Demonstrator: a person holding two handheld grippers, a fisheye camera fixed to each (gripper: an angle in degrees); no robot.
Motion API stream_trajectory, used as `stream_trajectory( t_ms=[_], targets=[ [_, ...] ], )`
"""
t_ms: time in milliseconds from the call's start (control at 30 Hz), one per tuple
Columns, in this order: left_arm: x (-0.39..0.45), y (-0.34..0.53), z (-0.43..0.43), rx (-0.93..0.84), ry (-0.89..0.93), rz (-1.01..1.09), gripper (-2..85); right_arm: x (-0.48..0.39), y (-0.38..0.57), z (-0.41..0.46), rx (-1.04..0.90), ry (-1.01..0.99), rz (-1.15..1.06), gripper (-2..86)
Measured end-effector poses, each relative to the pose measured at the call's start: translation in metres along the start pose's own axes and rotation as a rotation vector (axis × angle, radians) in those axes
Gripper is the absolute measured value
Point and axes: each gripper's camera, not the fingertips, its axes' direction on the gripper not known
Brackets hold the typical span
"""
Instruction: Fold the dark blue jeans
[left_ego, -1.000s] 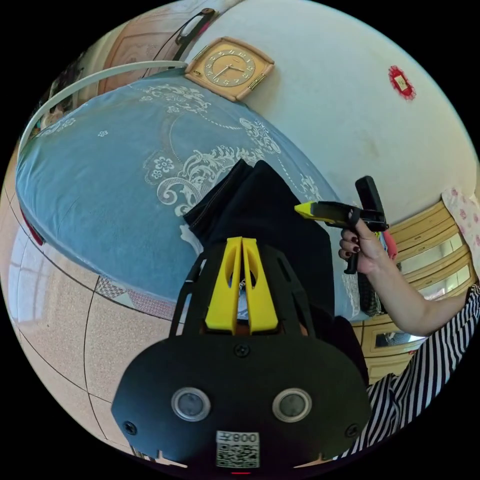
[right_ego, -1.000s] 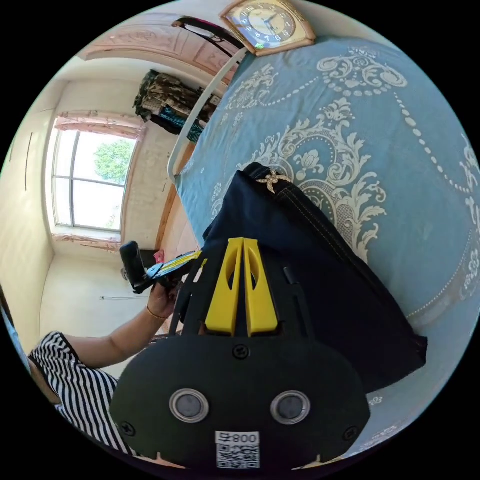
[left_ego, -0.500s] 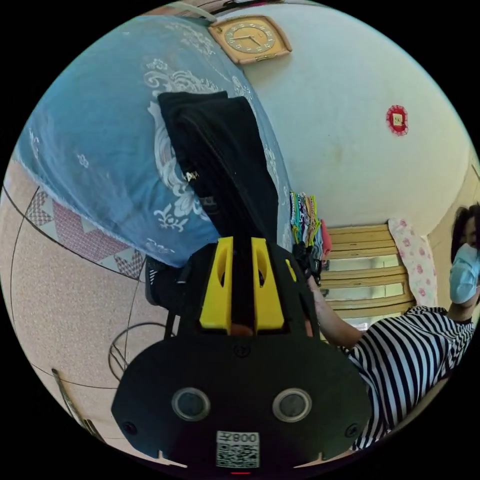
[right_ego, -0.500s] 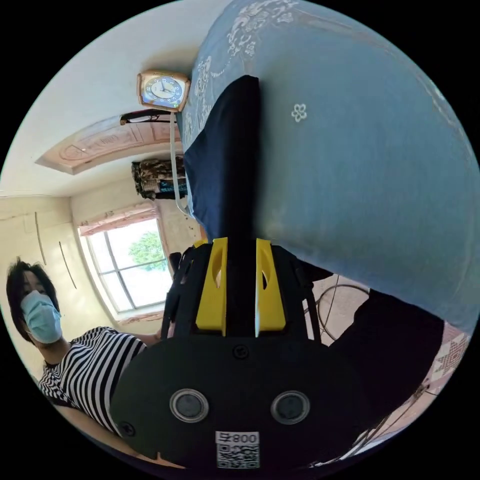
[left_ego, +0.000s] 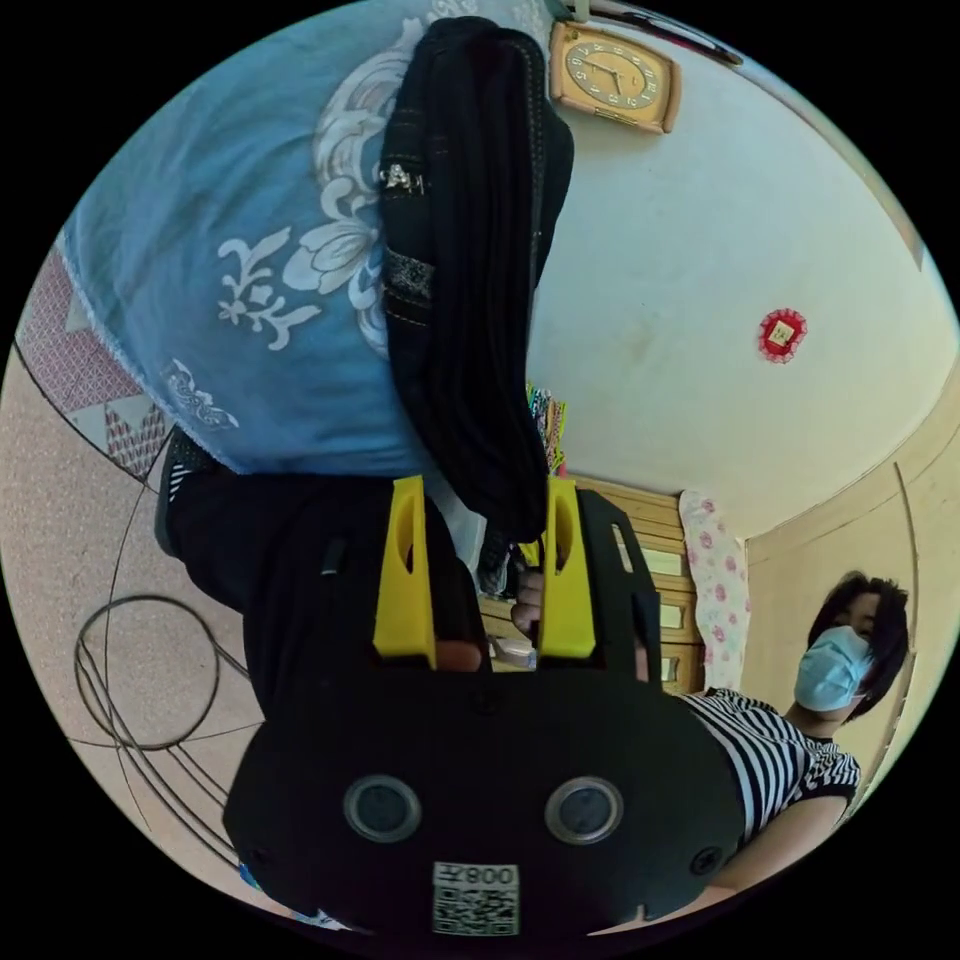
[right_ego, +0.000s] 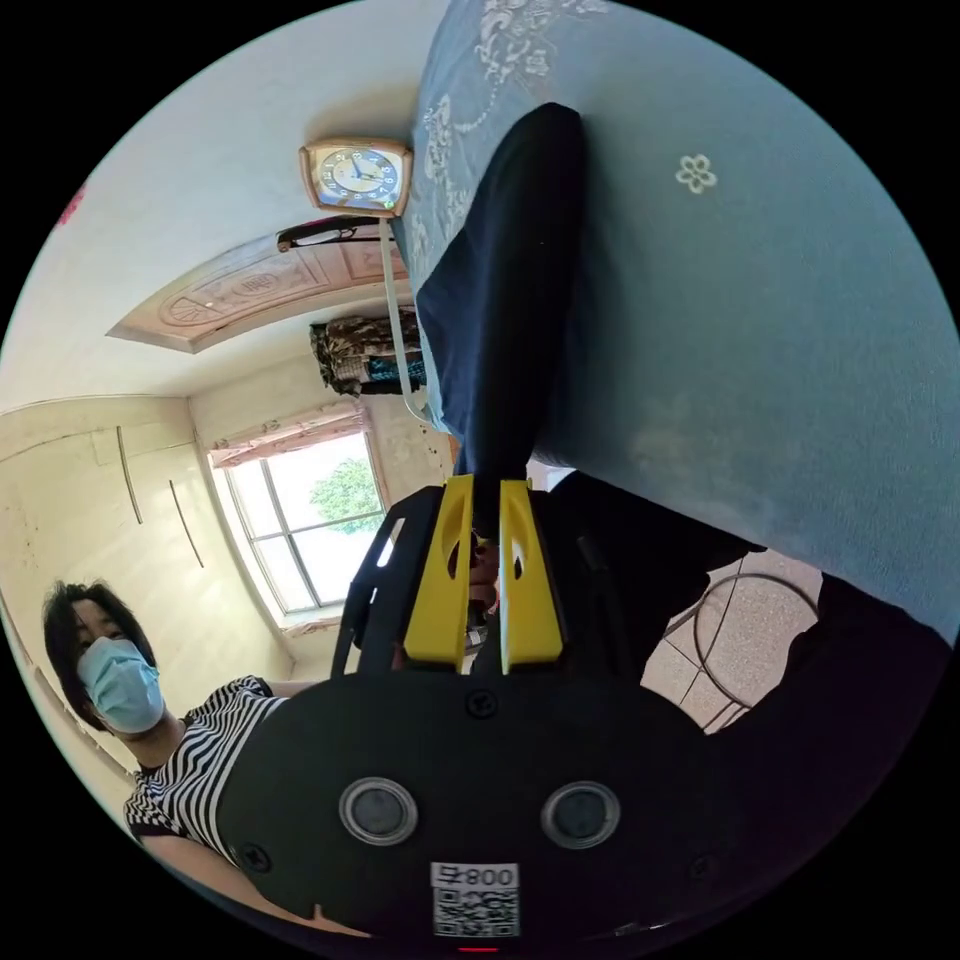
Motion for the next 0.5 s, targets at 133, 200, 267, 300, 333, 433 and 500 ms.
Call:
stream_trajectory(
  t_ms=[133,200,267,300,333,433,500],
  targets=[
    [-0.006,-0.006,0.018,0.028,0.123,-0.022,17.9,-0.007,0.001,-0.008,-0.004,0.009,-0.029,3.9],
    [-0.010,-0.009,0.025,0.044,0.161,-0.044,18.2,-0.005,0.003,-0.014,-0.002,0.007,-0.031,3.7],
    [-0.015,-0.014,0.036,0.044,0.183,-0.070,17.7,-0.001,0.005,-0.019,0.001,0.006,-0.028,3.7],
    [-0.017,-0.015,0.039,0.042,0.185,-0.078,16.9,0.001,0.007,-0.022,0.000,0.004,-0.025,3.7],
    [-0.020,-0.016,0.043,0.053,0.195,-0.087,15.3,0.002,0.008,-0.023,-0.001,0.004,-0.025,3.7],
    [-0.026,-0.015,0.050,0.093,0.225,-0.107,9.1,0.007,0.011,-0.031,-0.019,0.029,-0.030,4.0],
    [-0.025,-0.014,0.054,0.098,0.194,-0.092,7.9,0.014,0.015,-0.040,-0.033,0.036,-0.034,4.6]
  ],
)
